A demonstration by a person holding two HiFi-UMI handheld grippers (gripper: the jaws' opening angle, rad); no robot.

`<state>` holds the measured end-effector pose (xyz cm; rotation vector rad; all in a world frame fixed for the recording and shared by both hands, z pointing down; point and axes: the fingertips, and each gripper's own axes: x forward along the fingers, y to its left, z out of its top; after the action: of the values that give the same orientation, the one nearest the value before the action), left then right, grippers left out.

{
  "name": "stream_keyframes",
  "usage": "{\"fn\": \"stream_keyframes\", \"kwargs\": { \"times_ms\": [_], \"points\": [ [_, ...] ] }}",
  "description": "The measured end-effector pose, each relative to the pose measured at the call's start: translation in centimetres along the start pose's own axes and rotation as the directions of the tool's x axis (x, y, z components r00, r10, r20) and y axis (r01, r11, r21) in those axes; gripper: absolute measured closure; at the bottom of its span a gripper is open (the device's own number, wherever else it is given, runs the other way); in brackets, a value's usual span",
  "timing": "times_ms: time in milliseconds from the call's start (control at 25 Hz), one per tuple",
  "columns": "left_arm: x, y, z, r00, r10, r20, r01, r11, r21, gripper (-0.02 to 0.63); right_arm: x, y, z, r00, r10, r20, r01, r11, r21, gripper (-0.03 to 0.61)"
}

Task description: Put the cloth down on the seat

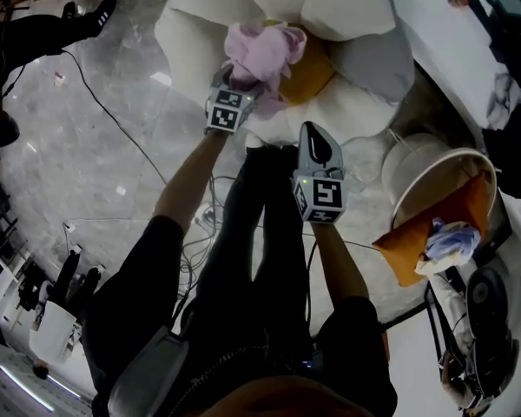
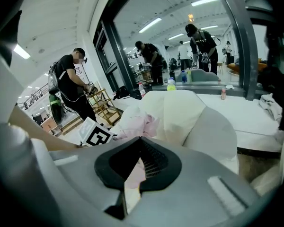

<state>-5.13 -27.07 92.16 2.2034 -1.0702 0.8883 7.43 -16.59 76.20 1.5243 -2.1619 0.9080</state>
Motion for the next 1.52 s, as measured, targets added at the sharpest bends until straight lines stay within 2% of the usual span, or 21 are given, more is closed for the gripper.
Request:
{"fn": "stream_keyframes", "kwargs": {
  "times_ms": [360,640,880,1000,1160,1320,1440,1520],
  "points": [
    [6.9,0.2,-4.2,0.997,-0.015,-0.079,0.015,1.000,0.004,0.278,-0.1,-2.7,-2.1,0.996,-0.085,0.008,0.085,0.996,0.017,0.575],
    [10.1,0.5,-7.3,0.987,-0.030,-0.157,0.035,0.999,0.032,0.279,-1.0,-3.5,-6.0,0.992,-0.121,-0.047,0.124,0.990,0.068,0.575],
    [12.8,0.8,-9.6,0.975,-0.026,-0.219,0.034,0.999,0.035,0.279,-1.9,-5.2,-8.1,0.983,-0.167,-0.072,0.173,0.981,0.085,0.575],
    [14.1,0.8,-10.3,0.972,-0.017,-0.236,0.024,0.999,0.024,0.278,-2.2,-6.1,-9.3,0.976,-0.186,-0.117,0.197,0.976,0.097,0.575],
    [15.3,1.2,-10.9,0.966,0.007,-0.259,0.000,1.000,0.029,0.276,-1.5,-5.8,-9.2,0.977,-0.182,-0.110,0.195,0.973,0.126,0.575],
    [16.4,1.8,-11.8,0.949,0.010,-0.316,-0.006,1.000,0.012,0.274,-1.1,-5.5,-9.7,0.980,-0.171,-0.104,0.184,0.973,0.141,0.575],
    [16.7,1.6,-12.2,0.939,-0.014,-0.343,0.008,1.000,-0.019,0.250,-1.4,-5.7,-10.8,0.977,-0.180,-0.117,0.194,0.973,0.123,0.575],
    [16.4,1.5,-12.0,0.938,-0.020,-0.346,0.019,1.000,-0.007,0.226,-1.5,-5.5,-11.0,0.977,-0.177,-0.120,0.190,0.975,0.113,0.575]
  ]
}}
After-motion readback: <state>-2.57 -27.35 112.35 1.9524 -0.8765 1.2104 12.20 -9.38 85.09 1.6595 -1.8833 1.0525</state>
